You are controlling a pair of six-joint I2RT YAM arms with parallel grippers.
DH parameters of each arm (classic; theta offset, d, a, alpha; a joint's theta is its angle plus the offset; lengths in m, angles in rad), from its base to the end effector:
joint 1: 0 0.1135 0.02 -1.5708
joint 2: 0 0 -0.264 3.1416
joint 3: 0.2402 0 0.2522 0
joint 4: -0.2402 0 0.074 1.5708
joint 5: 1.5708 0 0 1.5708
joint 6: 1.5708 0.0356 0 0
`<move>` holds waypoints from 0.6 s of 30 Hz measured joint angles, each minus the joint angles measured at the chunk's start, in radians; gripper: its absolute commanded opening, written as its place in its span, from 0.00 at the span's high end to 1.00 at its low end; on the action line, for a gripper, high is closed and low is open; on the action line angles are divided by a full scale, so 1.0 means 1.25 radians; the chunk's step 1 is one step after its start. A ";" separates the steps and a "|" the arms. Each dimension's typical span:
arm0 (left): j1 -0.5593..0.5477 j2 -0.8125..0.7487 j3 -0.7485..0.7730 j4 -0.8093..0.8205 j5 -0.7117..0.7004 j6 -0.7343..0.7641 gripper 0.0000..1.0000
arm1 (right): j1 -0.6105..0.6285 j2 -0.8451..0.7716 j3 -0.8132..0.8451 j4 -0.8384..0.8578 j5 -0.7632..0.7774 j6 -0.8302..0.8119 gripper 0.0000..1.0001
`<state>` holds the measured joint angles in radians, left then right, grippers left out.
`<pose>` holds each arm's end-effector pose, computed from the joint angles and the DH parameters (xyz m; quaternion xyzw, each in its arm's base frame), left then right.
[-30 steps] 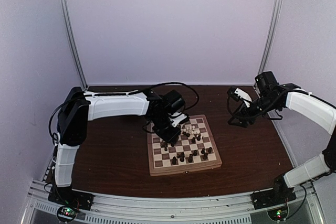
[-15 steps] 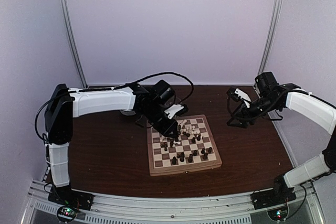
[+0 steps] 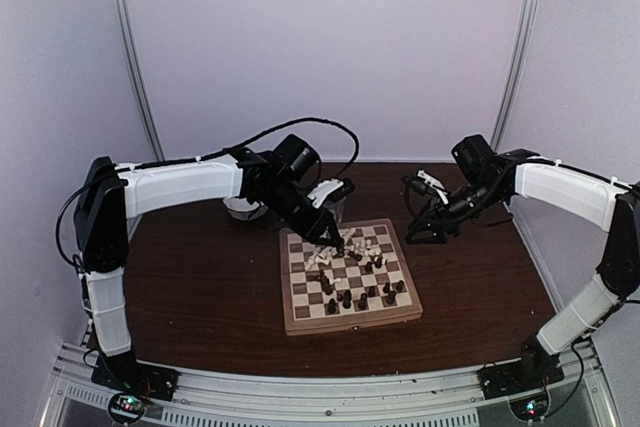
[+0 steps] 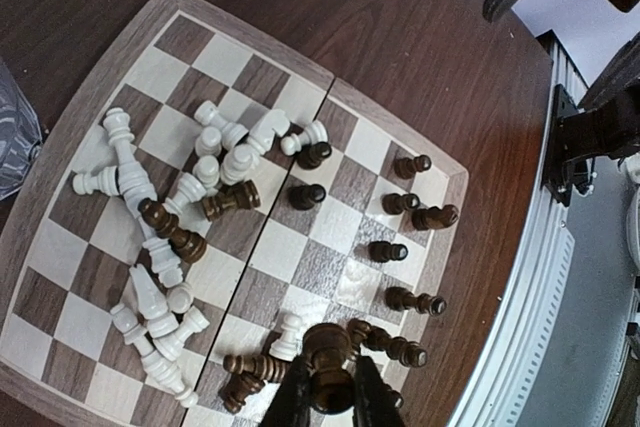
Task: Set up the chess pieces on the board
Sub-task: Place the rook at h8.
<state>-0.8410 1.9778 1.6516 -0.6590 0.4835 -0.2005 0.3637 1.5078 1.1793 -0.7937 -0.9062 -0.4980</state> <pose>0.2771 -0.3346 0.2463 0.3582 0.8606 -0.3383 0.1291 0.2669 0.1316 0.2683 -0.4546 0.7558 0.4124 0.2282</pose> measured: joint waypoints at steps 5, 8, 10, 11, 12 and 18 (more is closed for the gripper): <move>0.002 -0.059 -0.014 -0.053 -0.010 0.004 0.98 | 0.002 -0.032 -0.028 0.007 0.023 -0.001 0.41; 0.000 -0.132 -0.065 -0.079 -0.020 0.007 0.98 | 0.001 -0.074 -0.060 0.009 0.063 -0.003 0.40; -0.008 -0.183 -0.103 -0.105 -0.038 0.009 0.98 | 0.000 -0.098 -0.073 0.013 0.090 -0.007 0.40; -0.013 -0.196 -0.115 -0.111 -0.048 0.009 0.98 | 0.000 -0.104 -0.075 0.014 0.101 -0.009 0.40; -0.023 -0.208 -0.128 -0.122 -0.060 0.010 0.97 | -0.001 -0.108 -0.075 0.015 0.110 -0.011 0.40; -0.117 -0.208 -0.192 -0.161 -0.145 0.009 0.97 | -0.005 -0.111 -0.080 0.023 0.151 -0.020 0.40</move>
<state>-0.9874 1.7184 1.4113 -0.8597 0.3027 -0.1890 0.3576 1.3689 1.0794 -0.7654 -0.7170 -0.5224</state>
